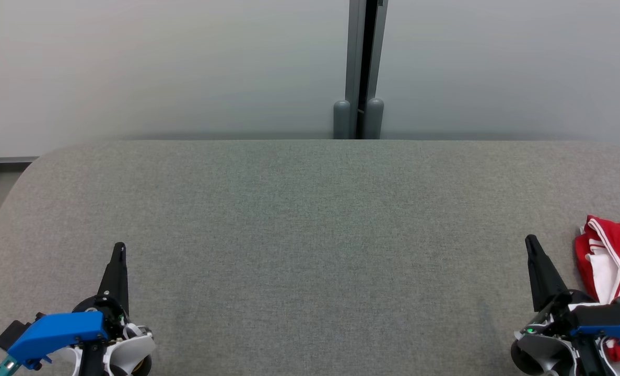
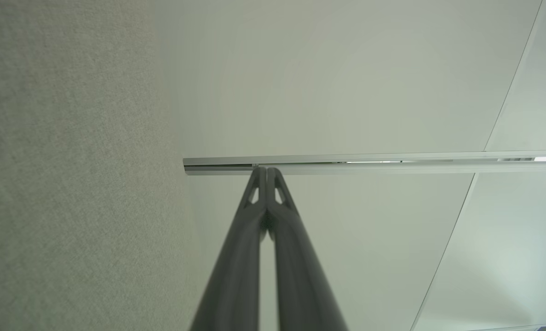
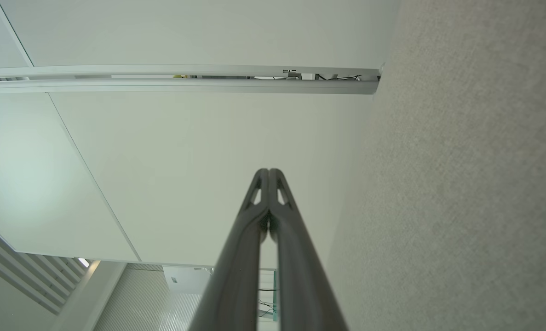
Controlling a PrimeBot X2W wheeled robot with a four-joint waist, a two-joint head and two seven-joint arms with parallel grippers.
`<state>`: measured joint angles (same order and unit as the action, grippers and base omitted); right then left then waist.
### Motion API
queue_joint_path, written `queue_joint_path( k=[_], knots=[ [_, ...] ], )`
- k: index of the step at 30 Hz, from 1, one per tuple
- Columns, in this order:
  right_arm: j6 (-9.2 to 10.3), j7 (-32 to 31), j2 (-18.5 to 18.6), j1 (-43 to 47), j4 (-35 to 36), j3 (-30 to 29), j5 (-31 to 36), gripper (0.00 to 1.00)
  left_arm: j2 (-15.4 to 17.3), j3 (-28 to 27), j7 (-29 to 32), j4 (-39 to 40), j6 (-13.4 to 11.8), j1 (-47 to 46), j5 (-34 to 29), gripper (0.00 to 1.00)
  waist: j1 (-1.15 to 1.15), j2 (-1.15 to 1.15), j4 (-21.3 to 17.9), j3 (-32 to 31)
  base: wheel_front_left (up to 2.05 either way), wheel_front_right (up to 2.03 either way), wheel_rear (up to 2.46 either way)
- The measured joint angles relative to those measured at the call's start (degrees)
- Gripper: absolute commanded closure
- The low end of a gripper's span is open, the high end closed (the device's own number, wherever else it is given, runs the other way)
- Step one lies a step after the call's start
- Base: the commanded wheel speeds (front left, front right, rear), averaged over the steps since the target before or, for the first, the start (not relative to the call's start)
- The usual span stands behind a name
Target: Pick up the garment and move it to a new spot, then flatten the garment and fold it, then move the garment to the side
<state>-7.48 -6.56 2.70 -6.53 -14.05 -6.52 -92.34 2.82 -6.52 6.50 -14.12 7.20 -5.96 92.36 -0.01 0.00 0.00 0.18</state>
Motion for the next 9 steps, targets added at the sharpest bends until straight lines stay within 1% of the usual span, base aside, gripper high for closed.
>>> queue_joint_path(
  k=[9],
  knots=[
    [0.00,0.0,0.0,0.0,0.0,0.0,0.0,1.00,0.0,0.0,0.0,0.0,0.0,0.0,0.0,1.00,0.00,0.00,0.0,0.0,0.00,0.00,0.00]
  ],
)
